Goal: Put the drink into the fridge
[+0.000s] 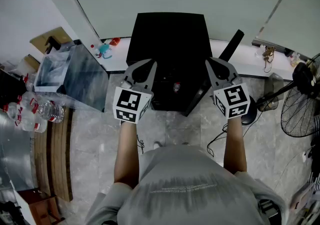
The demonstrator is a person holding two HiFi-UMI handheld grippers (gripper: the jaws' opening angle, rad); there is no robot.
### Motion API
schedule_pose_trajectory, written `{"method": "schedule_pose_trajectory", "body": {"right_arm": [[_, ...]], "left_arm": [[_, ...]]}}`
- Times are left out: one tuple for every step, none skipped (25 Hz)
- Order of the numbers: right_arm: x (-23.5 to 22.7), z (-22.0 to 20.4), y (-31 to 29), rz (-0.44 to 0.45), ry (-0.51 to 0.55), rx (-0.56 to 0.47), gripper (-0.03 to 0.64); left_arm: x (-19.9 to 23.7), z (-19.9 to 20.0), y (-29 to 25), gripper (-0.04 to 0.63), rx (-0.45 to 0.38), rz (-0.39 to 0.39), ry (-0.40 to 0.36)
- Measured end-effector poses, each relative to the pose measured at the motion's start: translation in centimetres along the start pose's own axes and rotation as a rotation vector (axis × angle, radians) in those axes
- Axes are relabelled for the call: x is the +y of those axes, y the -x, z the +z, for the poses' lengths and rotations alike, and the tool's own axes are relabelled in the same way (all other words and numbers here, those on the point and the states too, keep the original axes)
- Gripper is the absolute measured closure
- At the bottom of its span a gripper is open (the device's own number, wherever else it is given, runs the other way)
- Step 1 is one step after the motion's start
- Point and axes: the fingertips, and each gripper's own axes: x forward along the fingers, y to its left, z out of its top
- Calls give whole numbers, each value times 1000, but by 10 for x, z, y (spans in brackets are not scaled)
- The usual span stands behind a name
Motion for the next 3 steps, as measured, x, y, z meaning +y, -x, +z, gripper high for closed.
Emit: {"method": "schedule_pose_trajectory", "body": {"right_arm": [[0,-1,0,-2,-1,3,617],[1,-3,0,-3,-1,5,617],[2,-4,0,-4,-3,8,617]], "left_arm": [[-1,-2,0,580,1,-3,4],[-2,-4,0,581,3,-6,7],[-2,-5,1,580,4,-9,11]]}}
